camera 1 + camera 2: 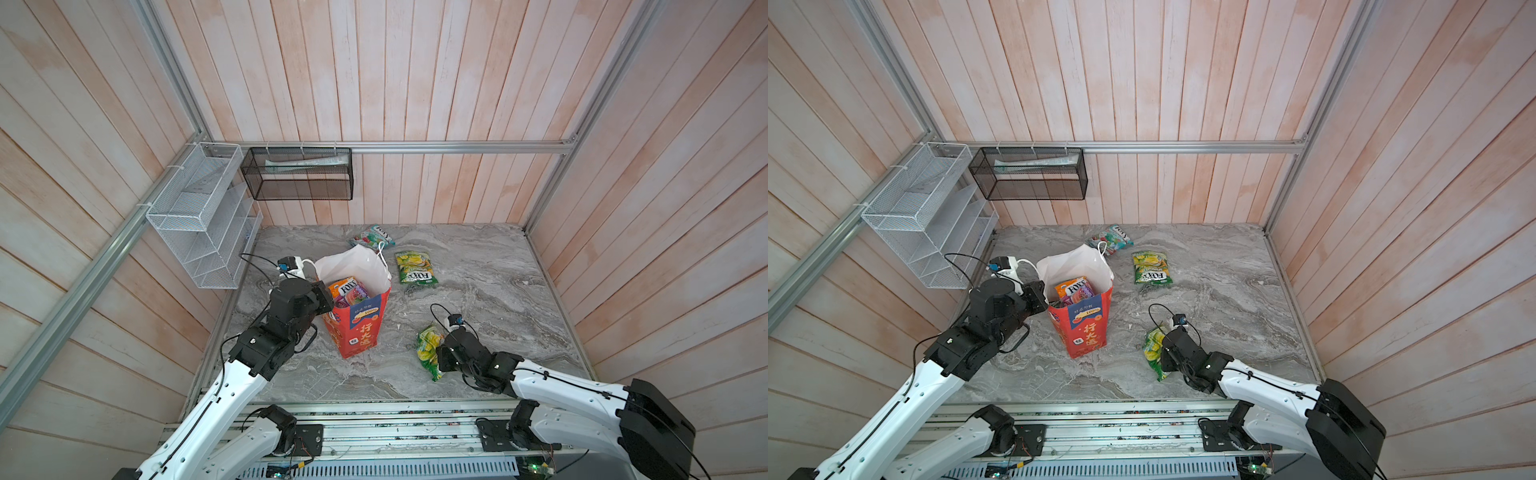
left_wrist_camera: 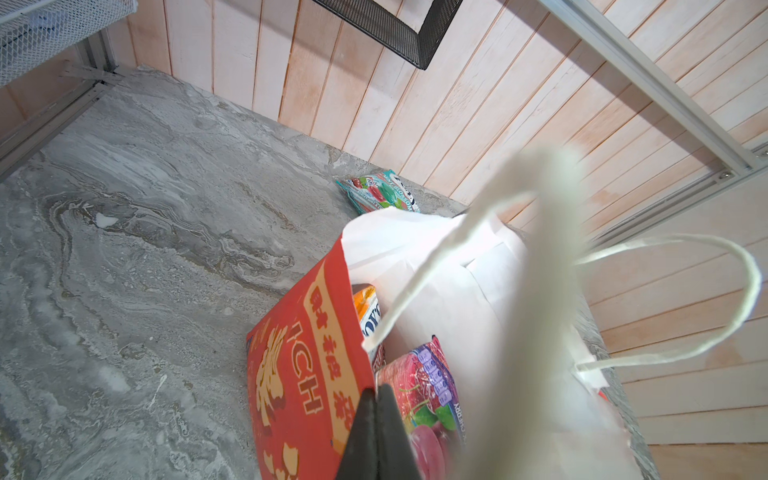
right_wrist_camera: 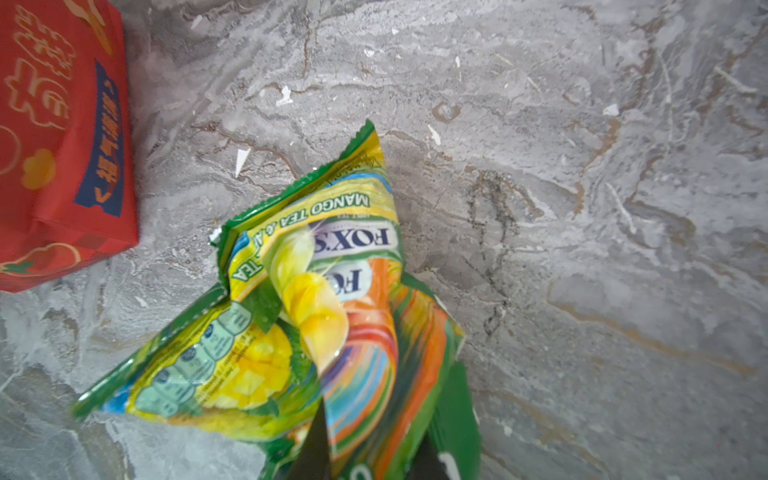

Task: Place the snacks into the paper bag
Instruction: 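Grasp the green Mango Tea packet with the right gripper and lift it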

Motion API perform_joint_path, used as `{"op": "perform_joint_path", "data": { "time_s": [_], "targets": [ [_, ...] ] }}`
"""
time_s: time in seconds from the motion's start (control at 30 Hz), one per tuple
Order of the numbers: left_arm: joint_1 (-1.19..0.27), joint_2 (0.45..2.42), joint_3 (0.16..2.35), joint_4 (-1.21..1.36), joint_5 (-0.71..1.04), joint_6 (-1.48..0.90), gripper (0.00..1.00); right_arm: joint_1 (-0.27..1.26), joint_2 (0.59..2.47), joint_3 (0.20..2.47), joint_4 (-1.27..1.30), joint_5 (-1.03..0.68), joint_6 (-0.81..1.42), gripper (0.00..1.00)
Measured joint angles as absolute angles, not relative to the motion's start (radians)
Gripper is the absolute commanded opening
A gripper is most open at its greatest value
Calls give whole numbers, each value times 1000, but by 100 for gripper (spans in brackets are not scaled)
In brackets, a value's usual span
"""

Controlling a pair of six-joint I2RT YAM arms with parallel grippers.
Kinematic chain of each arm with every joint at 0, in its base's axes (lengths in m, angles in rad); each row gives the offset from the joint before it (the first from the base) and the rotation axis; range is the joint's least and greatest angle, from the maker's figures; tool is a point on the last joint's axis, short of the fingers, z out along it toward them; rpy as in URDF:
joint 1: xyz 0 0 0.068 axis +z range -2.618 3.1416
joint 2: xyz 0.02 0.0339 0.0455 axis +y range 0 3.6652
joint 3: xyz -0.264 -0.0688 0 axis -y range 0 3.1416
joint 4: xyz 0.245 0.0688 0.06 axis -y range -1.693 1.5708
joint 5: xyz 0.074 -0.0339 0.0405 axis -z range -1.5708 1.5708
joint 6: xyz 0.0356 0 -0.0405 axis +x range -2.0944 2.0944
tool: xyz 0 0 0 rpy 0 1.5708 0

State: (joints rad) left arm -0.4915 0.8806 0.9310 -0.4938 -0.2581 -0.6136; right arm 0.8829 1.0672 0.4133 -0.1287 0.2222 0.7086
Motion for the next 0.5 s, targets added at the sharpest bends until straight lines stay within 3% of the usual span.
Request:
{"op": "perform_joint_path", "data": {
  "time_s": [0.27,0.5],
  "targets": [
    [-492,881,931,-484,-221,-614,0,883,939,439,-155,149,702,11],
    [-491,885,931,-476,-207,-614,0,883,888,801,-290,153,694,11]
  ]
}}
